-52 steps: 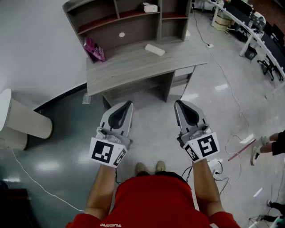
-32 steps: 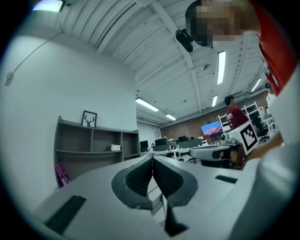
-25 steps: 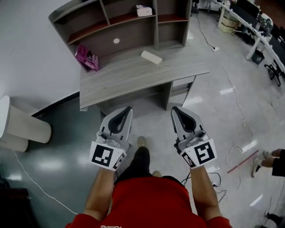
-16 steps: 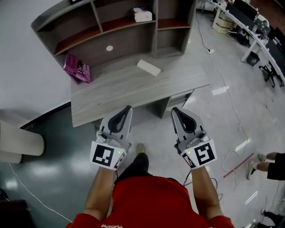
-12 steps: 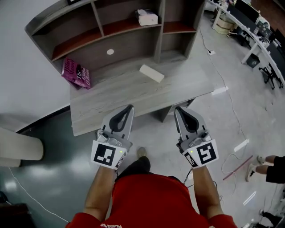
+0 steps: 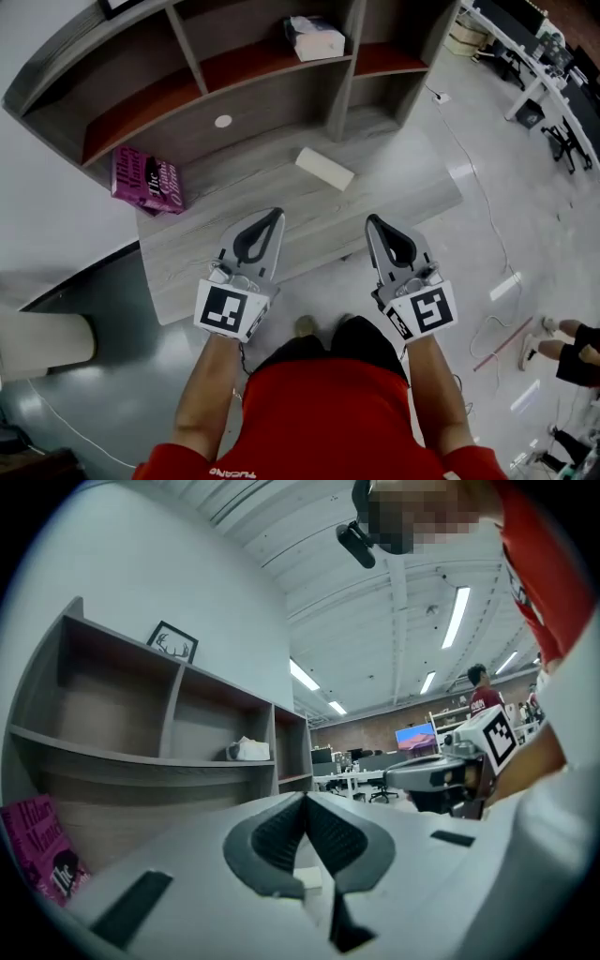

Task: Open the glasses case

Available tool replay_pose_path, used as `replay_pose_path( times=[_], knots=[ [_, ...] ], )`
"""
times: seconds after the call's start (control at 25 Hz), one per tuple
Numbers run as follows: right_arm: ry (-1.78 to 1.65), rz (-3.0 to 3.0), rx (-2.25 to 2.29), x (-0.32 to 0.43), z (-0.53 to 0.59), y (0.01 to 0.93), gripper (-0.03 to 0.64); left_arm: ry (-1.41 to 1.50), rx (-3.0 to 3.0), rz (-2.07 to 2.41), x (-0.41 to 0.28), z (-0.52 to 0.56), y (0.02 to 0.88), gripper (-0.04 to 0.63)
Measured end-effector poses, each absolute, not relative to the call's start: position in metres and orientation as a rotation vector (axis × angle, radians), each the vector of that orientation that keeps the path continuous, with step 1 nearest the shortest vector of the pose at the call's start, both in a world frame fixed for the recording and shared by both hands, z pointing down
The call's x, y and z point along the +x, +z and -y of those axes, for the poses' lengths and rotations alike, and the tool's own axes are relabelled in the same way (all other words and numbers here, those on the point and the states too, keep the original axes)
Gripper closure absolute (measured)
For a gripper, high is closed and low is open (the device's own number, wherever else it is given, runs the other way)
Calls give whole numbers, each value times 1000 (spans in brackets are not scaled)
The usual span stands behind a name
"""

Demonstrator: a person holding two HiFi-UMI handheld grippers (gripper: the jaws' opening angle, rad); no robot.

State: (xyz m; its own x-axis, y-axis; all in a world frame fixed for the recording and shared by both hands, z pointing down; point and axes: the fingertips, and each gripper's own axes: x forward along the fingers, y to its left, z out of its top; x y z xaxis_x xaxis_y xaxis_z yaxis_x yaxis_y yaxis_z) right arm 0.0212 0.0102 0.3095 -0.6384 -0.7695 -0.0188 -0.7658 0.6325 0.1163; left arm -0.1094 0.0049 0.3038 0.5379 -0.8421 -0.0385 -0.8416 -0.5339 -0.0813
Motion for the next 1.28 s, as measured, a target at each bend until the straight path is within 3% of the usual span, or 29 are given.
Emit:
replay_pose_path(
  times=[0.48, 1.28],
  knots=[
    [-163, 2754, 1220, 20, 80, 351, 612, -117, -2673, -1552, -105, 88, 349, 586],
    [41, 2676, 1000, 12, 191, 437, 612, -571, -2784, -1719, -98, 206, 484, 586]
  ],
)
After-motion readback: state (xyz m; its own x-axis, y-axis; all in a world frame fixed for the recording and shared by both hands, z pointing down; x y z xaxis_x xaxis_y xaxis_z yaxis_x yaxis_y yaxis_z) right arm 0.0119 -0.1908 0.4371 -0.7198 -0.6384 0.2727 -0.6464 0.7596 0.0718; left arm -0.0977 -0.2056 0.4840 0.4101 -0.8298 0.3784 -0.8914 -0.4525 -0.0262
